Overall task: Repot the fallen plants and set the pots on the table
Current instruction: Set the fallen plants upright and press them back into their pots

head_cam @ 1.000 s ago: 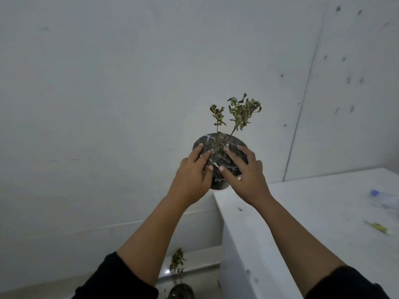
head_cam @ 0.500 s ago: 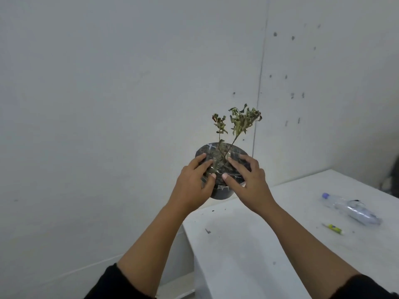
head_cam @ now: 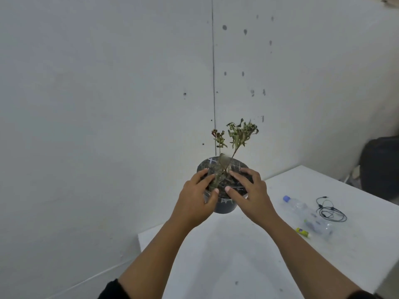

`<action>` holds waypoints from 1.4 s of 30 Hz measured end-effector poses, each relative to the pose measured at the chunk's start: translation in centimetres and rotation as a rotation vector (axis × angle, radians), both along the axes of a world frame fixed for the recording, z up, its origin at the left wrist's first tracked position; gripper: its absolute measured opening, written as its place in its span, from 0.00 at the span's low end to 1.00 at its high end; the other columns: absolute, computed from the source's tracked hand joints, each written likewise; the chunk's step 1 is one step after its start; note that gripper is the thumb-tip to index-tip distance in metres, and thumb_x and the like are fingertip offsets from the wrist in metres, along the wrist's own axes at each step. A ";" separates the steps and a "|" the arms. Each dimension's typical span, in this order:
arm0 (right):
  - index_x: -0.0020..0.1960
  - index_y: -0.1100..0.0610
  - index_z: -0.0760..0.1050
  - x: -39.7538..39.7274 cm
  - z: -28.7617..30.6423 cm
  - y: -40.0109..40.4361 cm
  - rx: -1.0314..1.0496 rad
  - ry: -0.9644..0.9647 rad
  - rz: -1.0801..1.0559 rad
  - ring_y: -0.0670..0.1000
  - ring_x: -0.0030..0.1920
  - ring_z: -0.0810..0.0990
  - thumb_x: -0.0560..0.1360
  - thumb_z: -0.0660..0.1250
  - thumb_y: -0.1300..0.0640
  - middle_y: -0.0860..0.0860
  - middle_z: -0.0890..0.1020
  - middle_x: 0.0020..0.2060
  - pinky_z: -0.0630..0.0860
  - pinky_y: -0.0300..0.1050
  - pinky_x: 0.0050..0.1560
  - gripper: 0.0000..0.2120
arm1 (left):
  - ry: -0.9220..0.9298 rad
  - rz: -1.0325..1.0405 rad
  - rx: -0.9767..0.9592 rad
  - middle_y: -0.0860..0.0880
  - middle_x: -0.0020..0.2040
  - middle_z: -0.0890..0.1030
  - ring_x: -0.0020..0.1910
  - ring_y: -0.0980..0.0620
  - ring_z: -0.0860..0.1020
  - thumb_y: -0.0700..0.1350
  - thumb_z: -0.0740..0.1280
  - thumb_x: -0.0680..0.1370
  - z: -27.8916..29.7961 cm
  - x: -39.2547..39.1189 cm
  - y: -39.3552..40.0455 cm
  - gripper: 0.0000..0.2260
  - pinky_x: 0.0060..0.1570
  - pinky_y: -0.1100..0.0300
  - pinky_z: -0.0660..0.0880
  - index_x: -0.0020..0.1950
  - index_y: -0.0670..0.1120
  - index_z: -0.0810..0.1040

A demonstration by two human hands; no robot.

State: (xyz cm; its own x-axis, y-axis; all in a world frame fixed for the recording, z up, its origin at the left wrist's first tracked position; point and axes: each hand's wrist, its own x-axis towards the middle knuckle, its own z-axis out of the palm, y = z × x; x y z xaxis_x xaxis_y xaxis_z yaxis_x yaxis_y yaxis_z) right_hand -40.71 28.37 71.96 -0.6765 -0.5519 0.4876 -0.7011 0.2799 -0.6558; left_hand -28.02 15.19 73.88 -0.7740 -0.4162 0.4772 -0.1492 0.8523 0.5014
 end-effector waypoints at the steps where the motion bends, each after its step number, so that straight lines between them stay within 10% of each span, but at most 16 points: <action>1: 0.68 0.40 0.69 -1.4 -0.4 0.3 0.006 -0.004 0.006 0.52 0.68 0.61 0.74 0.66 0.43 0.45 0.62 0.69 0.69 0.51 0.66 0.23 | 0.000 0.008 0.010 0.56 0.75 0.64 0.71 0.53 0.65 0.55 0.61 0.78 -0.4 -1.3 0.4 0.22 0.69 0.56 0.67 0.71 0.52 0.69; 23: 0.70 0.45 0.68 -22.8 -21.5 -0.4 0.377 -0.204 0.233 0.56 0.64 0.69 0.70 0.55 0.35 0.48 0.61 0.73 0.64 0.44 0.67 0.30 | -0.288 0.128 0.416 0.54 0.75 0.61 0.72 0.51 0.64 0.60 0.65 0.72 -22.3 -21.1 1.4 0.31 0.71 0.51 0.67 0.73 0.53 0.67; 42: 0.70 0.54 0.70 -32.6 -21.0 -7.5 0.397 -0.266 0.311 0.55 0.74 0.61 0.78 0.65 0.54 0.54 0.58 0.75 0.63 0.50 0.74 0.21 | -0.194 0.326 0.439 0.49 0.74 0.63 0.70 0.47 0.66 0.57 0.69 0.74 -23.4 -30.4 -2.5 0.29 0.70 0.53 0.66 0.71 0.47 0.70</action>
